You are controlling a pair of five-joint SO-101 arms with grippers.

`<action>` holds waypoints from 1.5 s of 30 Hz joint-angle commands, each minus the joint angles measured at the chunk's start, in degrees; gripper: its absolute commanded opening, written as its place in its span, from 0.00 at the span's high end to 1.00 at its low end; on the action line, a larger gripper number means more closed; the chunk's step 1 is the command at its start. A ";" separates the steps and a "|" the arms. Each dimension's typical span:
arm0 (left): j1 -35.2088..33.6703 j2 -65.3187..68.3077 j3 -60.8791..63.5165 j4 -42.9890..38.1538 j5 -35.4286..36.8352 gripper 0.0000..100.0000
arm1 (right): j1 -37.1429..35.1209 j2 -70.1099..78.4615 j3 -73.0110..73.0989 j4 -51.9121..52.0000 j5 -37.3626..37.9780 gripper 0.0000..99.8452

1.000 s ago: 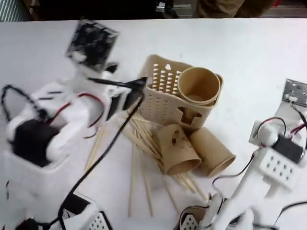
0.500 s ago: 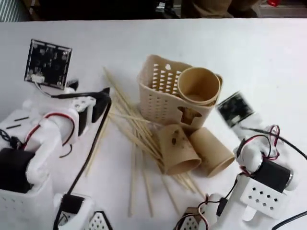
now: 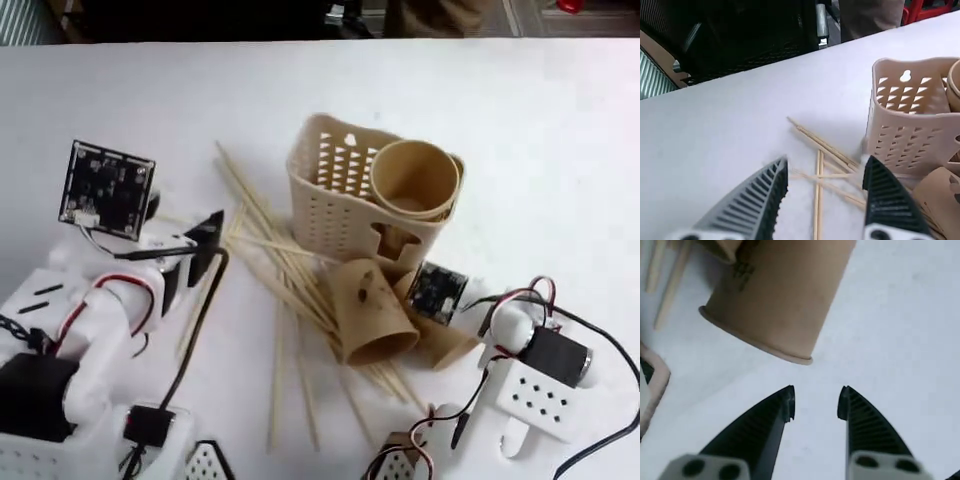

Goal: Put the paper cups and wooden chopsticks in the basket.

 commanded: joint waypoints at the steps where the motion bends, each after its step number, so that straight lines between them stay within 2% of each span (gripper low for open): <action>1: -0.40 -0.75 0.70 -1.41 -0.53 0.75 | -1.80 -0.40 2.11 -0.13 1.58 0.84; 8: -0.40 -0.75 0.70 -1.32 -0.35 0.75 | -6.37 -0.40 7.65 -3.82 0.26 0.85; 12: -0.40 -0.75 0.79 -0.97 -0.44 0.75 | -6.46 -0.40 10.02 -13.05 -8.00 0.85; 17: -0.40 -0.84 1.23 -1.05 -0.44 0.75 | -6.37 -0.48 10.20 -16.57 -10.55 0.99; 28: -0.40 -1.01 2.99 -0.88 -0.88 0.75 | 2.33 -0.48 1.85 -16.13 -10.90 0.98; 35: -2.33 -0.66 1.85 3.08 -8.62 0.75 | 7.25 -0.48 -4.48 -9.19 -10.55 0.98; 39: -11.03 -0.57 -2.37 6.68 -15.74 0.75 | 9.36 -0.48 -6.07 -6.64 -10.55 0.98; 45: -26.33 5.85 -5.98 10.64 -35.34 0.75 | 11.82 -0.48 -6.07 -6.64 -10.55 0.98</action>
